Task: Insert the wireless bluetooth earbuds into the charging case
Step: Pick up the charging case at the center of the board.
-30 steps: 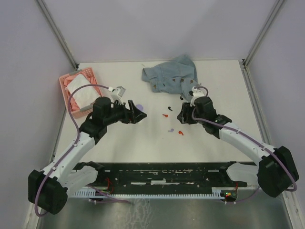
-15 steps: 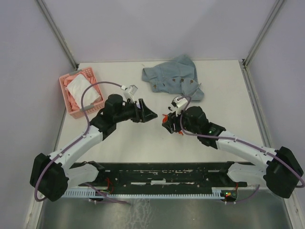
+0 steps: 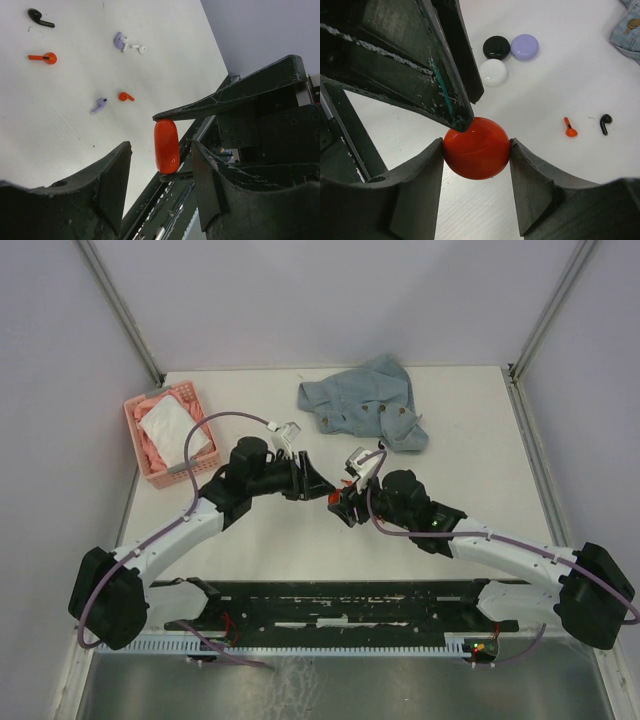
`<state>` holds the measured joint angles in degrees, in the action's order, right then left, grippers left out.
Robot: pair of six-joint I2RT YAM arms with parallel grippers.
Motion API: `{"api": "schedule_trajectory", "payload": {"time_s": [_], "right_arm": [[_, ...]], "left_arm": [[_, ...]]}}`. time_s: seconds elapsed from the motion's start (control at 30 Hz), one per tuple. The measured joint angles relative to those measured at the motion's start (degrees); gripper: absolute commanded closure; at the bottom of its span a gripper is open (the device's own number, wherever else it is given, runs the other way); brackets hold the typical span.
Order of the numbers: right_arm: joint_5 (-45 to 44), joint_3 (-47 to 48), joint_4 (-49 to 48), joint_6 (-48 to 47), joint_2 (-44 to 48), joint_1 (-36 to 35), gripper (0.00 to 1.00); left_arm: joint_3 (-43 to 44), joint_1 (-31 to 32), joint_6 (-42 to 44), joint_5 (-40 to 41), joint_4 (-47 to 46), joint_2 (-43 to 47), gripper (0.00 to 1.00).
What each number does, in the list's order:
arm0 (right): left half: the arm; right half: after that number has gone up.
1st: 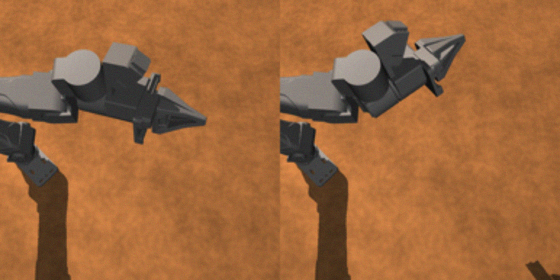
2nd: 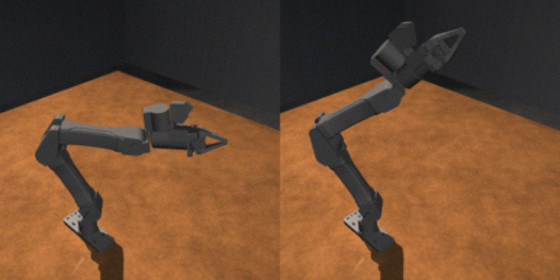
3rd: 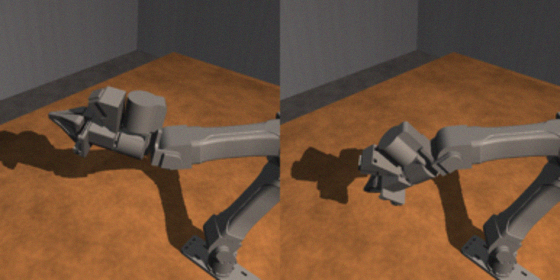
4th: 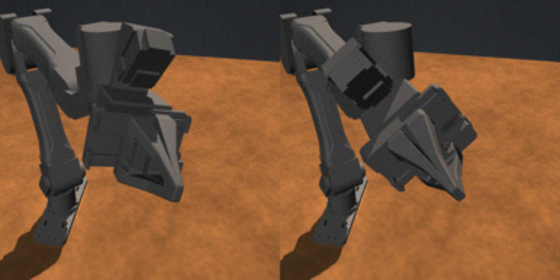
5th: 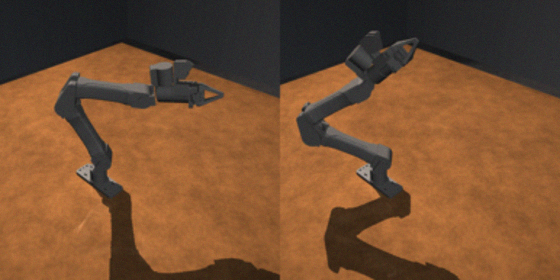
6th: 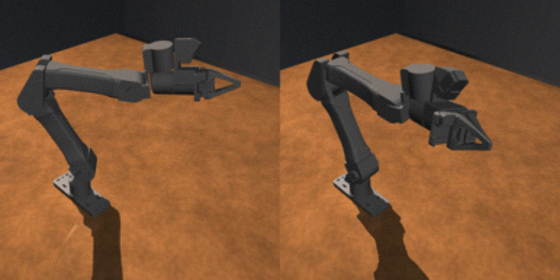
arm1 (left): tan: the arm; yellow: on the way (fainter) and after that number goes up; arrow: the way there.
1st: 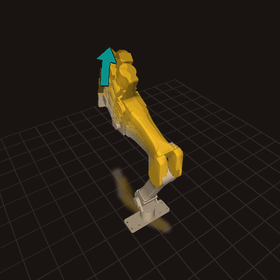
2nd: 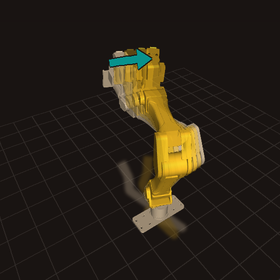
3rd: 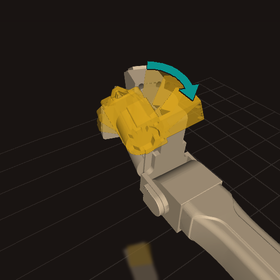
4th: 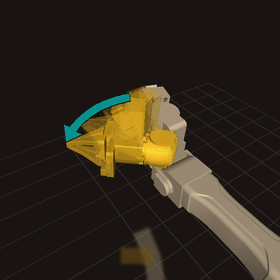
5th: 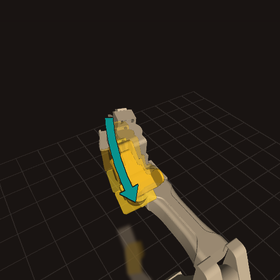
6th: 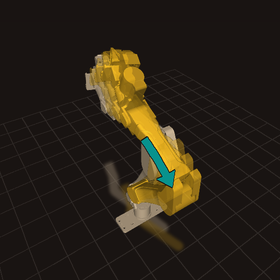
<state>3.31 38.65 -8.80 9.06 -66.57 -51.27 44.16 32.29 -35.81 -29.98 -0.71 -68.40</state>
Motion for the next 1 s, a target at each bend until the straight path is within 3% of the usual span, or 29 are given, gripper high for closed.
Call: {"api": "schedule_trajectory", "payload": {"time_s": [0.27,0.5,0.67,1.0], "right_arm": [[0.2,0.0,-1.2,-0.7,-0.1,-0.3,0.59],[0.5,0.0,-1.8,-1.1,-0.8,-0.4,0.57],[0.4,-0.2,-2.6,-1.5,-0.7,-0.4,0.45],[4.8,-1.8,-3.7,-1.9,4.1,1.1,0.28]], "left_arm": [[0.0,1.3,0.0,-2.2,-0.3,-2.4,0.5],[0.1,2.0,0.0,-3.4,-0.3,-3.6,0.72],[2.3,2.2,2.2,-3.1,3.0,-3.9,0.83],[13.9,2.8,17.0,-3.6,17.8,-4.7,0.91]]}}
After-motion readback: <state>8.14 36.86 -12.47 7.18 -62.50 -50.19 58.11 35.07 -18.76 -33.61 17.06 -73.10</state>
